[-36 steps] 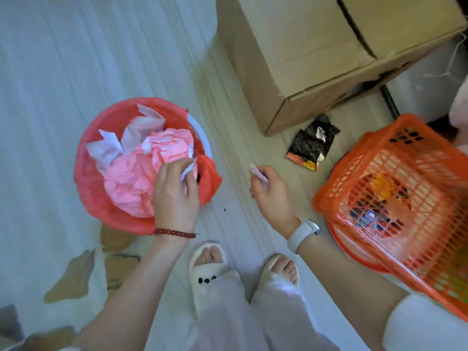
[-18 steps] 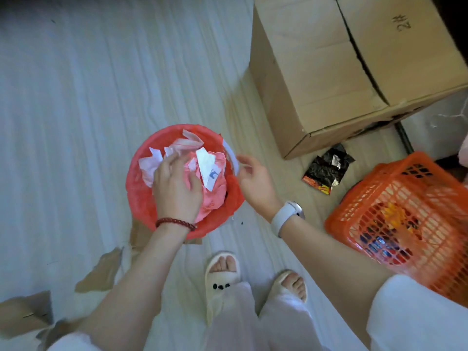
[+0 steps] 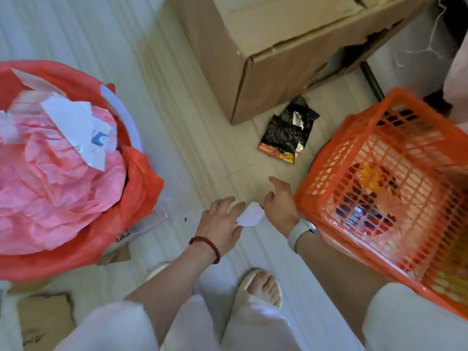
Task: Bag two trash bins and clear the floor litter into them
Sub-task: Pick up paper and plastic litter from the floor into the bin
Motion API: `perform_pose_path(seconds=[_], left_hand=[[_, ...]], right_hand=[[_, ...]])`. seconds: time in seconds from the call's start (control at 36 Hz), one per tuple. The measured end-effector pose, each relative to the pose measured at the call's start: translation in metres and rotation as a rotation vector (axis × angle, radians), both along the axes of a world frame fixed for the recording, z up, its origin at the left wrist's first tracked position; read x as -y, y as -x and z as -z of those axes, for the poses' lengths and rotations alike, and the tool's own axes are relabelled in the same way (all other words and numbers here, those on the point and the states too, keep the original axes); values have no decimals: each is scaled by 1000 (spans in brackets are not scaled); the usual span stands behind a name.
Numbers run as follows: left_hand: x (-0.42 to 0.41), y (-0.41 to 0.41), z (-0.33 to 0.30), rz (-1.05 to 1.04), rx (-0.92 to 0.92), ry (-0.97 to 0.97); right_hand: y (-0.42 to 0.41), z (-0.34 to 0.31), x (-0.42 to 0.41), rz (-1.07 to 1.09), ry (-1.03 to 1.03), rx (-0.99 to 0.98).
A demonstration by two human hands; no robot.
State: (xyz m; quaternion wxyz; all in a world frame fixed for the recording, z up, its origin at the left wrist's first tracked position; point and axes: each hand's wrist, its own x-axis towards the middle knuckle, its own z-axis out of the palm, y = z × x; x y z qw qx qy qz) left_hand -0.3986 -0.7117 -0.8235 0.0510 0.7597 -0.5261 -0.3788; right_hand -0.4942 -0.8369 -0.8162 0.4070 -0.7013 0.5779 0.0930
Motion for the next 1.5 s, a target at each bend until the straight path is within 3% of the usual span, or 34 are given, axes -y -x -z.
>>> perform_pose_path(seconds=[0.08, 0.14, 0.22, 0.31, 0.36, 0.47, 0.58, 0.72, 0.89, 1.11, 1.31, 1.42, 1.5], left_hand=[[15, 8, 53, 317, 53, -17], [24, 13, 79, 489, 132, 74], [35, 18, 95, 537, 217, 217], [41, 10, 99, 420, 150, 377], [43, -3, 96, 290, 74, 362], [45, -35, 84, 22, 100, 260], [45, -53, 73, -97, 149, 244], [41, -44, 35, -259, 66, 233], [22, -25, -62, -434, -16, 307], [-21, -76, -211, -497, 160, 531], [-84, -137, -269, -711, 246, 331], [-107, -158, -251, -764, 180, 211], [-115, -171, -229, -783, 127, 165]], right_hand=[[-2, 33, 17, -15, 139, 1], [-3, 47, 26, -11, 270, -11], [-8, 58, 39, -32, 403, -83], [-17, 63, 53, -169, 465, -224], [-27, 64, 66, -240, 432, -299], [-38, 72, 86, -194, 260, -362], [-39, 72, 83, -403, 379, -400], [-43, 38, 62, -464, 285, -256], [-35, -47, 18, -16, 114, 108], [-69, -208, -19, 4, 110, 340], [-155, -282, -71, -318, 115, 443], [-190, -260, -98, -603, 141, 415], [-205, -229, -108, -853, 187, 260]])
